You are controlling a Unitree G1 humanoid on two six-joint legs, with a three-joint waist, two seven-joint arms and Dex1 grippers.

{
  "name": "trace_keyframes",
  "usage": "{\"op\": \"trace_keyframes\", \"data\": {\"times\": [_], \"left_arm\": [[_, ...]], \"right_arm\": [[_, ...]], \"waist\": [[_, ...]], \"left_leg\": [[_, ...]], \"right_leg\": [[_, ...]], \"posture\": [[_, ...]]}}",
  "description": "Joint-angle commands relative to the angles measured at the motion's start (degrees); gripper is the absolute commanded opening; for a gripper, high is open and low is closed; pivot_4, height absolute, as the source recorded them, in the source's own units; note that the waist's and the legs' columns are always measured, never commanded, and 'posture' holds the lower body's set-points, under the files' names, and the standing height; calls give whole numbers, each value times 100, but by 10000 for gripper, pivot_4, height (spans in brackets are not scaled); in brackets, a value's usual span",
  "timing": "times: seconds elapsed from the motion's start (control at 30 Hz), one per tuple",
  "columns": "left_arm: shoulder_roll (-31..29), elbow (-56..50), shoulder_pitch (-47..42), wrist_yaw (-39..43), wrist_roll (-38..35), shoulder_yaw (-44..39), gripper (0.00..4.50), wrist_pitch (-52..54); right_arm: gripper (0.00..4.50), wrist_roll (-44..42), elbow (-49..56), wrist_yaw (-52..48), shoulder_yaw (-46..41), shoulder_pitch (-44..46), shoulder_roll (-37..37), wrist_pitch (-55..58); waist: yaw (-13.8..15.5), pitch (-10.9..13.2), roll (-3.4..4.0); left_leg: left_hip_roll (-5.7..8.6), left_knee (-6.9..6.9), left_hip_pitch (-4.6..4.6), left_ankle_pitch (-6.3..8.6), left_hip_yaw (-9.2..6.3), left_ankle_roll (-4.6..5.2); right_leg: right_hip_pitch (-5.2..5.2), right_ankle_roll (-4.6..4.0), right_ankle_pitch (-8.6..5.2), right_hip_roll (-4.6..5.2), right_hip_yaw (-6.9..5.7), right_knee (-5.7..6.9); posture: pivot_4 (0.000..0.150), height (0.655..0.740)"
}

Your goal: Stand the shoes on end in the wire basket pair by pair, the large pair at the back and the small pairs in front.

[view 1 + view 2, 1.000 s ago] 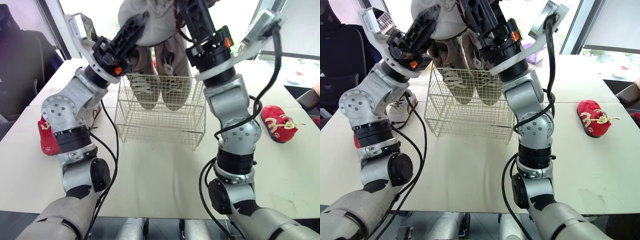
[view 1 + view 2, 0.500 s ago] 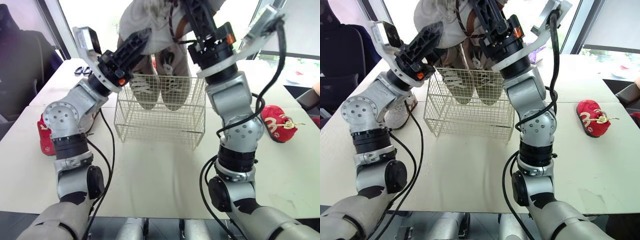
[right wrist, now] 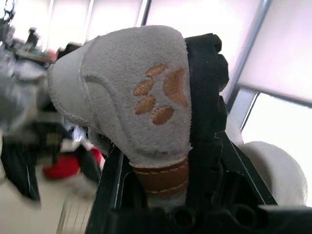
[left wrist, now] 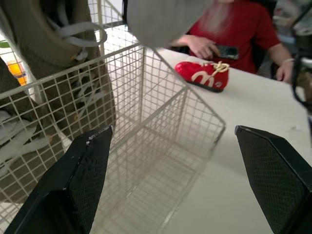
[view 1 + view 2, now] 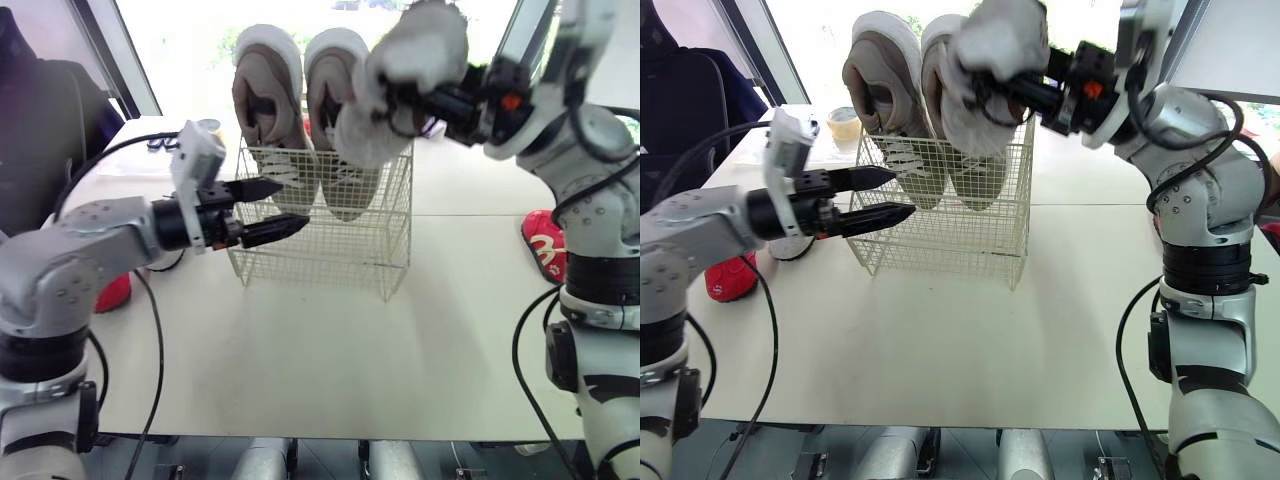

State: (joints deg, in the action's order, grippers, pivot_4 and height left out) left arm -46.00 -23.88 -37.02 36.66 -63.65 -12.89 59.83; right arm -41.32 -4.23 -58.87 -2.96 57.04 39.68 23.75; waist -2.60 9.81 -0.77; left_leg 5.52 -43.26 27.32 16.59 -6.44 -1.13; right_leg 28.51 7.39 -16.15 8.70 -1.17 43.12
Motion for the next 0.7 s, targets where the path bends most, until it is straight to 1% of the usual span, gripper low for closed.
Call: {"op": "trace_keyframes", "data": {"times": [0.03, 0.2, 0.4, 0.5, 0.57, 0.6, 0.63, 0.7], "left_arm": [[-93, -169, 150, 12, -421, -264, 41368, 117], [-305, -42, 343, 73, -359, -304, 41368, 108], [-483, 45, 461, 116, -351, -332, 41368, 88], [-518, 69, 535, 183, -305, -306, 41947, 56], [-509, 12, 471, 224, -172, -165, 41947, -44], [-479, -6, 432, 219, -154, -119, 41947, -62], [-448, -9, 390, 209, -146, -91, 41947, -69], [-401, 29, 314, 199, -139, -62, 41947, -66]], "right_arm": [[13280, 358, -639, -596, 45, 286, -73, -408], [13280, 1071, -1829, -1096, 291, 587, -337, -1073], [13280, 1416, -2555, -1494, 292, 725, -508, -1308], [23425, 1582, -2794, -1630, 320, 709, -482, -1291], [33465, 1659, -2869, -1588, 279, 677, -483, -1254], [37606, 1703, -2848, -1566, 268, 652, -478, -1272], [43484, 1694, -2784, -1584, 248, 627, -462, -1223], [44306, 1683, -2703, -1564, 177, 611, -437, -1170]], "waist": [[16, 0, 0], [21, 1, -1], [21, 1, 0], [21, 1, 0], [21, 1, 0], [21, 1, 0], [20, 1, 0], [20, 1, 0]], "left_leg": [[0, 0, 0, 0, 0, 0], [2, -4, 4, -1, 0, -2], [2, -3, 7, -1, 0, -4], [2, -3, 8, -1, 0, -5], [2, -3, 8, -1, 0, -5], [2, -3, 8, -1, 0, -5], [2, -3, 8, -1, -1, -6], [2, -3, 8, -1, 0, -6]], "right_leg": [[-2, 0, 0, 2, 1, 0], [-1, -1, 1, 5, 5, -1], [3, -1, 1, 5, 6, -2], [4, -1, 1, 5, 6, -2], [4, -1, 1, 5, 6, -2], [4, -1, 1, 5, 6, -2], [4, -1, 1, 5, 6, -2], [5, -1, 1, 5, 6, -1]], "posture": [[1500, 6595], [1500, 6595], [1500, 6595], [1500, 6595], [1500, 6595], [1500, 6595], [1500, 6595], [1500, 6595]]}}
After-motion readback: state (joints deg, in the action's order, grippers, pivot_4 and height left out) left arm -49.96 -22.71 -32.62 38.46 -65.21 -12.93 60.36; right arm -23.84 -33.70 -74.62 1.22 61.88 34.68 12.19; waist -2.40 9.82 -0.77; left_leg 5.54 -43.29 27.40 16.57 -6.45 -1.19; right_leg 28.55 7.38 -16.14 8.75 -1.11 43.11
